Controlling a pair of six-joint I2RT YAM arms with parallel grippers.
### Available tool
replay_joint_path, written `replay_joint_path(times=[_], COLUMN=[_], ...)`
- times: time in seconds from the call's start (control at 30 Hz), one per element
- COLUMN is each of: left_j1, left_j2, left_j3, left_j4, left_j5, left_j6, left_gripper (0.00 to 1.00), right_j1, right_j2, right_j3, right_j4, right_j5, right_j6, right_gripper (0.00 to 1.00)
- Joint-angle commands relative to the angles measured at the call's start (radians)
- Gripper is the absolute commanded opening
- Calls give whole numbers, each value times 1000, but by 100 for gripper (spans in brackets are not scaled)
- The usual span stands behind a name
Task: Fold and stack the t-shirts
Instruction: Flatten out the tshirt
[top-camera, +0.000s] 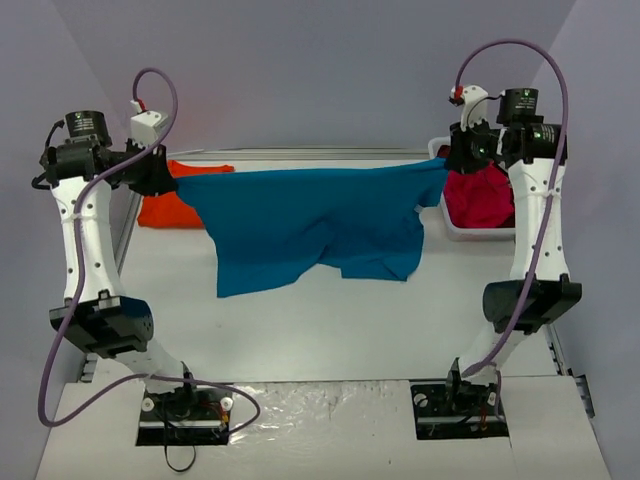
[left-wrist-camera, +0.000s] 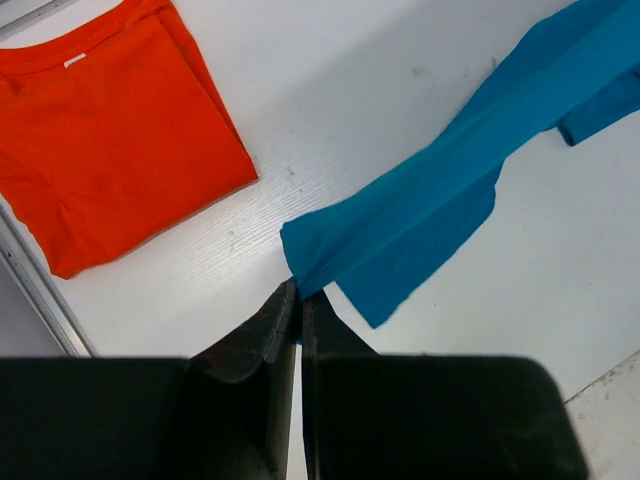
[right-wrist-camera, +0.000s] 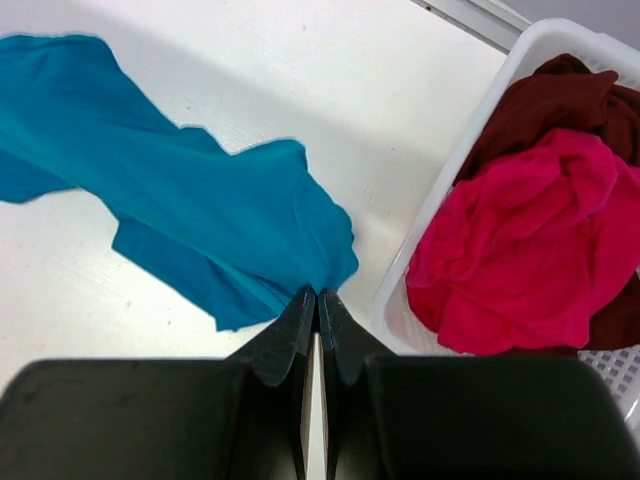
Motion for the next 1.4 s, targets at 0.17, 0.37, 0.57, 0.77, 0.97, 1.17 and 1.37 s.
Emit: replay_joint_path(times=[0.17, 0.37, 0.57, 0.77, 0.97, 1.17, 1.37], left_j1=[14, 12, 12, 12, -3, -63, -112], left_j2=[-351, -560, -642, -476, -170, 90, 229], left_j3=[-300, -411, -297, -185, -170, -6, 340], left_j4=[-5, 12, 65, 188, 318, 292, 174], left_j5=[47, 16, -31, -90, -148, -200, -266], left_j6=[0, -56, -159, -231, -265, -253, -257], left_gripper=[2, 2, 2, 2, 2, 2, 2], right_j1=[-24, -26, -26, -24, -24, -24, -24], right_j2=[-435, -602, -607, -465, -161, 110, 197], right_j3=[-290, -355, -182, -157, -110, 135, 416], right_j4=[34, 49, 52, 184, 253, 256, 267], right_j5=[-68, -96, -45, 39, 64, 70, 102], right_j6=[36, 97, 134, 159, 139, 168, 214], right_gripper=[0, 0, 0, 0, 0, 0, 0])
